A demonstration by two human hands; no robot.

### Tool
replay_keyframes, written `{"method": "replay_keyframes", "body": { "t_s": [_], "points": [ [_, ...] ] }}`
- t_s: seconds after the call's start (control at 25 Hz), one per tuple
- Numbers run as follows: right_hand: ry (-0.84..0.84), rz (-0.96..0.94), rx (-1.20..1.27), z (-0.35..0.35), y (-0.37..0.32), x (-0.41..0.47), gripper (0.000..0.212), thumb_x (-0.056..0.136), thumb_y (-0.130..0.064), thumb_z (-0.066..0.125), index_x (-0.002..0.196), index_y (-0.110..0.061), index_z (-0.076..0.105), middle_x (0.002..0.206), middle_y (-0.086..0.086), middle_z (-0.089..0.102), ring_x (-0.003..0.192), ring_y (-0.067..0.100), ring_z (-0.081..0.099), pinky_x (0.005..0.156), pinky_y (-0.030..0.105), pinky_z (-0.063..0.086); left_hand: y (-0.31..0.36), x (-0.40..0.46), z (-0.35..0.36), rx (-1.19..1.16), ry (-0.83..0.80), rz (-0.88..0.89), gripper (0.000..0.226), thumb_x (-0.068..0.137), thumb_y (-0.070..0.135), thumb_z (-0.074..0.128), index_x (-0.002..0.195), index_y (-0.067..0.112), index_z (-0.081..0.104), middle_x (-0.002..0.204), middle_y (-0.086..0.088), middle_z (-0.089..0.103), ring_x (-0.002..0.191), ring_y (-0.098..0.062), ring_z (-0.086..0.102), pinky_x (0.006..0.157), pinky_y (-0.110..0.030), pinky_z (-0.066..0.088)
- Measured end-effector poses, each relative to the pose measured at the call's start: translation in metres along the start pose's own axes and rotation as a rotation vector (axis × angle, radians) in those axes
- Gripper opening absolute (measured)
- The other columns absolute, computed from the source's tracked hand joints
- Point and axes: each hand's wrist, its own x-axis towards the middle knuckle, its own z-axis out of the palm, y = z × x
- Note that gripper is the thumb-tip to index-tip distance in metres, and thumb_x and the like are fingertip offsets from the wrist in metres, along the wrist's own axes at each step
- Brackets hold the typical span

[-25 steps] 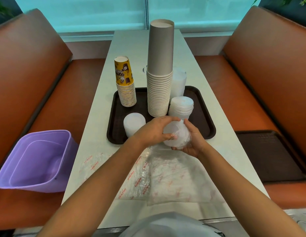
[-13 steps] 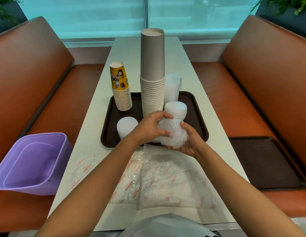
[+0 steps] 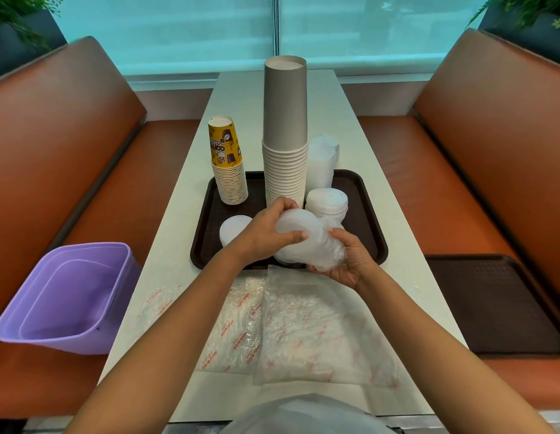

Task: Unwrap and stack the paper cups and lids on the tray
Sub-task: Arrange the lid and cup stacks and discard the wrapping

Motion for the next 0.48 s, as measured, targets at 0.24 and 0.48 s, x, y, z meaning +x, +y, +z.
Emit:
{"method": "replay_keyframes", "body": {
  "t_s": [0.24,0.48],
  "points": [
    [0.040,-0.010,0.054,-0.013,0.001,0.003,0.097,0.027,-0.024,0.094,0.114,-0.005,0.056,0.091,0.015,0.069,0.075,0.026,0.069,0.056,0.032,0.055,0.001,0.003,-0.021,-0.390,0.257,-0.090,0.045,0.090,0.004,0.057,0.130,0.014,0.042,0.115,0.002,0.051,0.108,-0.015,0.049,0.081,-0.019,0.049],
    [0.132,-0.009,0.062,-0.013,0.001,0.001,0.065,0.060,-0.024,0.074,0.117,-0.002,0.052,0.092,0.016,0.065,0.070,0.024,0.068,0.054,0.031,0.055,-0.038,-0.010,-0.052,0.552,0.472,0.064,0.041,0.084,0.003,0.064,0.124,0.011,0.055,0.123,-0.009,0.055,0.112,-0.024,0.051,0.089,-0.026,0.039]
  ]
}}
